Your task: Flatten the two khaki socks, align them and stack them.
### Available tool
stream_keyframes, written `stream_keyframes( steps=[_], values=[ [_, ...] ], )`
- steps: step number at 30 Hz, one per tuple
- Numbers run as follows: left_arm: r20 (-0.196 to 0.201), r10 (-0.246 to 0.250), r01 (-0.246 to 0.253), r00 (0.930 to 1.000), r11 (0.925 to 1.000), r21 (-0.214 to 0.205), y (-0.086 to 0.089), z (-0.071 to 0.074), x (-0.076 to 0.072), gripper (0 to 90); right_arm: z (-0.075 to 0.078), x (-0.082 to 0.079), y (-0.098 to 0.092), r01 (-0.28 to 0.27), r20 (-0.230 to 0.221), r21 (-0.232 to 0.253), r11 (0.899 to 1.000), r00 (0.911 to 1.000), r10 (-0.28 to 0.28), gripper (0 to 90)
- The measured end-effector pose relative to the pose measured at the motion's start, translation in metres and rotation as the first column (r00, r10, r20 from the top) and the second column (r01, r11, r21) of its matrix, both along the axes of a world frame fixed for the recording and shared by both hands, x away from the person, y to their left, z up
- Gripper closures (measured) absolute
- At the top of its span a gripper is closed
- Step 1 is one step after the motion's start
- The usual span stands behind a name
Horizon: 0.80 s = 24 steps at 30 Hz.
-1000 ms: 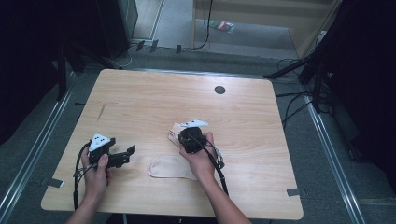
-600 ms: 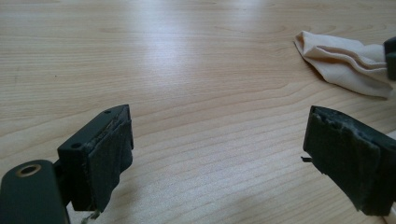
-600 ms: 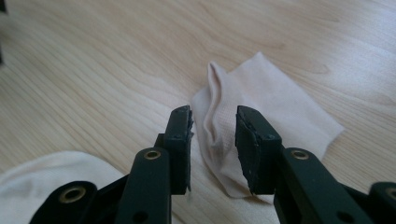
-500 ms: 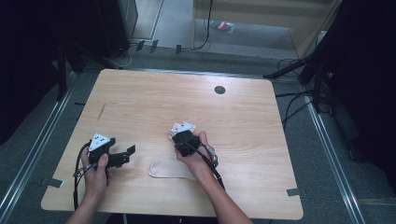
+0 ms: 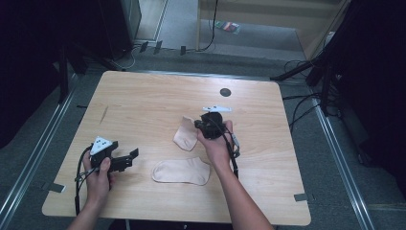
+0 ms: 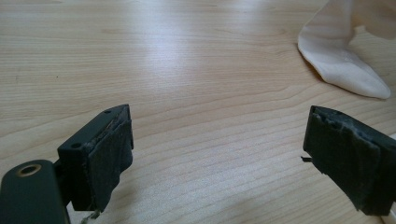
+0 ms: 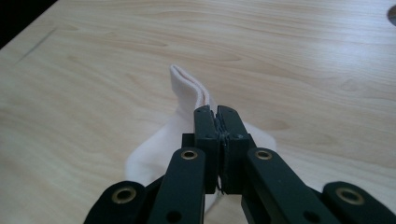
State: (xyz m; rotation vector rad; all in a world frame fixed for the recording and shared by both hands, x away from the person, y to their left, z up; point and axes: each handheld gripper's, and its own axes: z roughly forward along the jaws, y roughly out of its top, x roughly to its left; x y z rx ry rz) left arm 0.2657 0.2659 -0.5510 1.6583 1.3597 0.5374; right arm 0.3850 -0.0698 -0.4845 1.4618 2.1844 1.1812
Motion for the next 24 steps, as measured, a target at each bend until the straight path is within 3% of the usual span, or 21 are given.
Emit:
stream_keyframes(
  steps=[3, 4, 5, 7, 9, 13, 16, 19, 22, 24],
  values=[
    [0.0, -0.002, 0.002, 1.0, 1.0, -0.003, 0.0, 0.0, 0.0, 9.3, -0.008, 0.018, -0.007, 0.028, 0.013, -0.031, 0.999, 0.9995, -0.028, 84.6],
    [0.0, 0.0, 0.0, 1.0, 1.0, -0.004, 0.0, 0.0, 0.0, 9.4, -0.01, 0.022, -0.009, 0.042, 0.015, -0.033, 0.999, 0.999, -0.041, 79.6],
    [0.0, 0.0, 0.0, 1.0, 1.0, -0.003, 0.0, 0.0, 0.0, 9.4, -0.013, 0.026, -0.011, 0.057, 0.032, -0.037, 0.998, 0.9979, -0.056, 71.9],
    [0.0, 0.0, 0.0, 1.0, 1.0, -0.004, 0.0, 0.0, 0.0, 9.4, -0.014, 0.029, -0.014, 0.095, 0.067, -0.05, 0.994, 0.9935, -0.091, 64.9],
    [-0.001, 0.001, -0.001, 1.0, 1.0, -0.006, 0.001, 0.0, 0.0, 9.4, -0.013, 0.027, -0.016, 0.095, 0.108, -0.064, 0.993, 0.9903, -0.088, 58.0],
    [0.002, -0.001, 0.001, 1.0, 1.0, -0.002, 0.0, 0.0, 0.0, 9.4, -0.011, 0.01, -0.016, 0.02, 0.157, -0.061, 0.998, 0.9876, -0.01, 57.2],
    [0.001, 0.0, 0.0, 1.0, 1.0, -0.003, 0.0, 0.0, 0.0, 9.5, -0.014, -0.006, -0.008, -0.084, 0.13, -0.054, 0.995, 0.9873, 0.091, 58.0],
    [-0.002, 0.001, -0.001, 1.0, 1.0, -0.008, 0.001, 0.0, 0.001, 9.5, -0.019, -0.021, 0.007, -0.186, 0.094, -0.084, 0.979, 0.9765, 0.194, 60.7],
    [-0.002, -0.001, 0.001, 1.0, 1.0, -0.003, 0.001, 0.0, 0.0, 9.5, -0.022, -0.031, 0.024, -0.277, 0.067, -0.117, 0.954, 0.956, 0.286, 59.4],
    [0.0, 0.0, 0.0, 1.0, 1.0, -0.003, 0.001, 0.0, 0.0, 9.5, -0.026, -0.036, 0.036, -0.293, 0.06, -0.198, 0.935, 0.9487, 0.31, 58.4]
  ],
)
